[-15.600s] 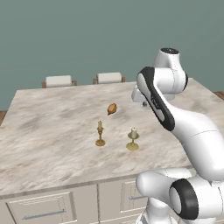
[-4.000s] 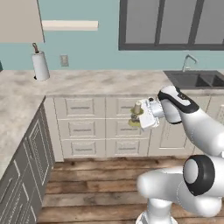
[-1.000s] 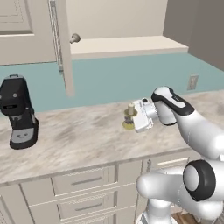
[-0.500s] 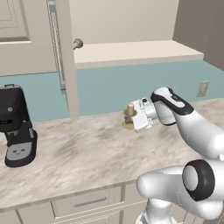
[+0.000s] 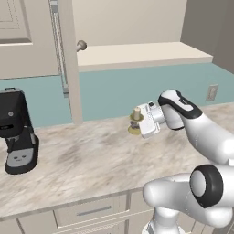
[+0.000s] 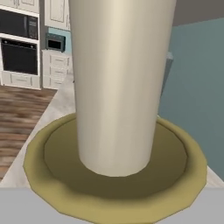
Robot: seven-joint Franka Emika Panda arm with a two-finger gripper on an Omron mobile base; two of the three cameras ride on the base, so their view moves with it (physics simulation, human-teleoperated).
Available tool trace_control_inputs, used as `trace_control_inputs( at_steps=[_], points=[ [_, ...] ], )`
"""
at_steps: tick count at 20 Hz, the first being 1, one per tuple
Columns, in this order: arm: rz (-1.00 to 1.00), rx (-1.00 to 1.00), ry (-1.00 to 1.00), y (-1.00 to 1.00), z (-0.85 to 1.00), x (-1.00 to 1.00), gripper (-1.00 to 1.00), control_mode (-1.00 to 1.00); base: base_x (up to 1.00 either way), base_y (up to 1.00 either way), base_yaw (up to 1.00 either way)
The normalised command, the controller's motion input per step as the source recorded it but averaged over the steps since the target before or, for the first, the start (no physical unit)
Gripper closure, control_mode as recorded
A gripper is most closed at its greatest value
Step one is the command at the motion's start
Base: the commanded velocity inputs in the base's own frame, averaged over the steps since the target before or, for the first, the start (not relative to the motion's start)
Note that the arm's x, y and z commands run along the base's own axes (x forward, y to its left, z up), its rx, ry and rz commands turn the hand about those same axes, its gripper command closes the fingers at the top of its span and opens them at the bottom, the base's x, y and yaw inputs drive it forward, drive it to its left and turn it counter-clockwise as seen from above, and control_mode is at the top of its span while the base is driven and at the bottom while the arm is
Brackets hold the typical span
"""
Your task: Pick the candle and candle from the dining table and place them in the open cabinet. Close the cabinet after placing the objects.
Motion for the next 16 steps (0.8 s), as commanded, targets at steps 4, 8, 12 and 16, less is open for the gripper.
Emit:
trace_control_inputs(
  at_steps=[4,8,12,16],
  points=[
    [-0.06,0.00,-0.08,0.01,0.08,-0.20,1.00,-1.00,-0.06,0.00,0.00],
    [-0.22,-0.02,-0.12,0.20,0.26,-0.14,1.00,-1.00,0.00,0.00,0.00],
    [-0.31,0.00,-0.10,0.14,0.35,-0.13,1.00,-1.00,0.00,0.00,0.00],
    [-0.32,0.03,-0.02,0.04,0.28,-0.18,1.00,-1.00,0.00,0.00,0.00]
  ],
)
